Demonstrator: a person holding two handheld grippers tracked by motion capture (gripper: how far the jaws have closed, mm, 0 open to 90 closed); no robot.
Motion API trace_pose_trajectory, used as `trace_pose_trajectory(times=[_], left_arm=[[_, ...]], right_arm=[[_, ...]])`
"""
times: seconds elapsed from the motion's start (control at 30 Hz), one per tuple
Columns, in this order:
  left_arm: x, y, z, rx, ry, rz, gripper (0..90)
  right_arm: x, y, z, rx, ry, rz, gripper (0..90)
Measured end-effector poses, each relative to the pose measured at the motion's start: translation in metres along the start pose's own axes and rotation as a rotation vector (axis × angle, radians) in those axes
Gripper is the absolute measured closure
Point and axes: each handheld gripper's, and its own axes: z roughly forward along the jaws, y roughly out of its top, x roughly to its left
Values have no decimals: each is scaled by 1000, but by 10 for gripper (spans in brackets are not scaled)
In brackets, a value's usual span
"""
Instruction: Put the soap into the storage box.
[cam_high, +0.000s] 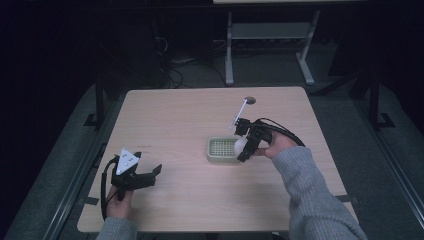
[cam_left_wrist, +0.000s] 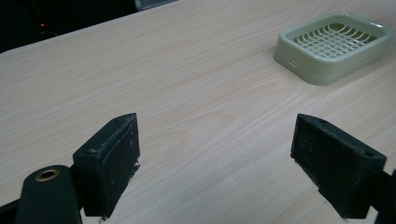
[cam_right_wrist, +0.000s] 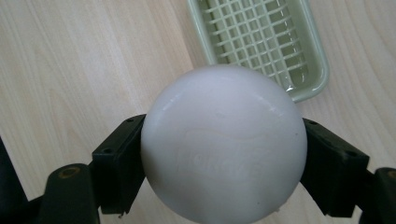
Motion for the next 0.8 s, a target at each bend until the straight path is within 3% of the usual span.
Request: trace_pose_trajectory(times=[0.63,0.8], left_arm=[[-1,0,0,-4,1,-1,152],[0,0,-1,1,0,3,152]], right_arm=[[-11,40,17,37,10,-27,222],[-16,46,21,31,17,-13,222]])
